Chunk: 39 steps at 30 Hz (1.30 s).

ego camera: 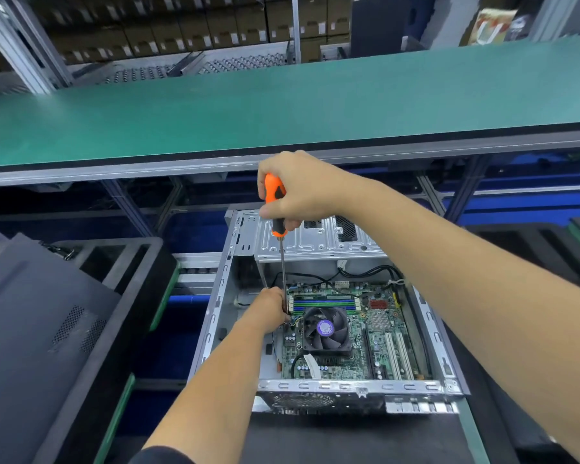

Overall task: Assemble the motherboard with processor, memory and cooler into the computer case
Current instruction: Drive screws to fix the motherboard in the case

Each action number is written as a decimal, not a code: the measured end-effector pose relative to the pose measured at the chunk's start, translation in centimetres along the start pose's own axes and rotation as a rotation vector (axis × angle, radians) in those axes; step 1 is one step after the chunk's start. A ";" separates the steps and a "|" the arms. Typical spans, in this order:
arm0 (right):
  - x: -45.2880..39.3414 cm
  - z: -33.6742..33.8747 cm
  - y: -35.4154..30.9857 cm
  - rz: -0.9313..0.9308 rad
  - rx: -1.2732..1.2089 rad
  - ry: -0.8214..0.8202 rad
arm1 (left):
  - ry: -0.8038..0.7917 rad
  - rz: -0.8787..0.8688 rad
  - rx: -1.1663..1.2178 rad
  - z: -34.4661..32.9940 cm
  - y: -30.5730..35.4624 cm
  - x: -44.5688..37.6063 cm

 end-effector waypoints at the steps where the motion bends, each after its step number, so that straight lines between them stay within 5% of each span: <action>1: 0.0 0.3 -0.1 -0.006 0.040 0.042 | 0.005 0.000 0.004 0.0 0.0 0.0; 5: 0.2 0.2 -0.5 -0.009 0.168 0.164 | -0.008 0.018 -0.022 -0.1 0.0 0.2; 10: 0.3 -1.0 0.3 -0.061 -0.103 0.069 | -0.006 0.037 -0.032 0.1 0.0 0.6; 14: 0.6 -0.2 -0.8 0.012 0.041 0.218 | -0.008 0.035 -0.034 0.1 0.0 0.6; 27: 2.1 0.3 -0.2 -0.054 -0.224 0.357 | 0.031 -0.071 0.009 0.7 -0.4 0.8; 31: 3.1 3.6 -0.1 -0.033 -0.259 0.465 | 0.056 0.036 -0.181 2.0 -2.0 1.8; 36: 3.6 3.9 0.4 -0.031 -0.271 0.450 | -0.374 0.064 -0.382 -1.1 -3.9 4.2; 39: 3.5 3.2 0.6 -0.030 -0.274 0.435 | -0.473 0.012 -0.211 -2.3 -3.2 4.7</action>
Point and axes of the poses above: each hand's wrist, its own x-axis away from the middle knuckle, its own z-axis out of the back of the hand, y = z × x, the point moved 8 cm from there along -x, towards the middle knuckle, and after that the axes turned 10 degrees about z, right-handed, at the moved point
